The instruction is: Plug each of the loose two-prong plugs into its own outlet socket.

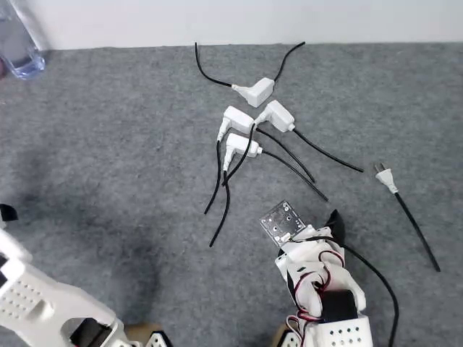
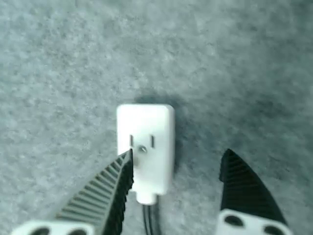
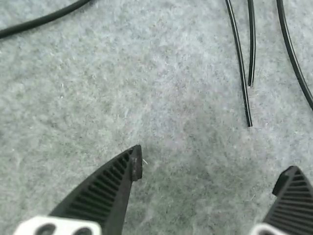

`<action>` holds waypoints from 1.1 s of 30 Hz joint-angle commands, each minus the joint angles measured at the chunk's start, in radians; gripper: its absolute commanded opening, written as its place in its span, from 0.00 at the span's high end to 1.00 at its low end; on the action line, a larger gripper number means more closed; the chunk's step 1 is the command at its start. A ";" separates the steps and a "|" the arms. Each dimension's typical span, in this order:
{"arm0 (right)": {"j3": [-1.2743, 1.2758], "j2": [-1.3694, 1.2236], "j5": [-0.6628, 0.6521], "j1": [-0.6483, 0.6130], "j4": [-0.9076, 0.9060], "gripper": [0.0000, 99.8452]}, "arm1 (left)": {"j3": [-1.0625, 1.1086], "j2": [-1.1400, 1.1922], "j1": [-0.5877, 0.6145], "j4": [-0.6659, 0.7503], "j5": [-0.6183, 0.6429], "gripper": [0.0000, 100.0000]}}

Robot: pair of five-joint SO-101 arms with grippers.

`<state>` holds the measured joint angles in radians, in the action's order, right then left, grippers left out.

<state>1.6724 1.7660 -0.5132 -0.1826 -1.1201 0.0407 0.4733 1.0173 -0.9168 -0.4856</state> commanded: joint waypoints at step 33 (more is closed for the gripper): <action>0.014 0.013 0.003 -0.008 -0.005 0.59 | -0.153 0.074 0.126 0.054 -0.091 0.73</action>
<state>1.6724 1.7660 -0.5132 -0.1826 -1.1201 -0.0713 0.5516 1.1630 -0.8815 -0.5731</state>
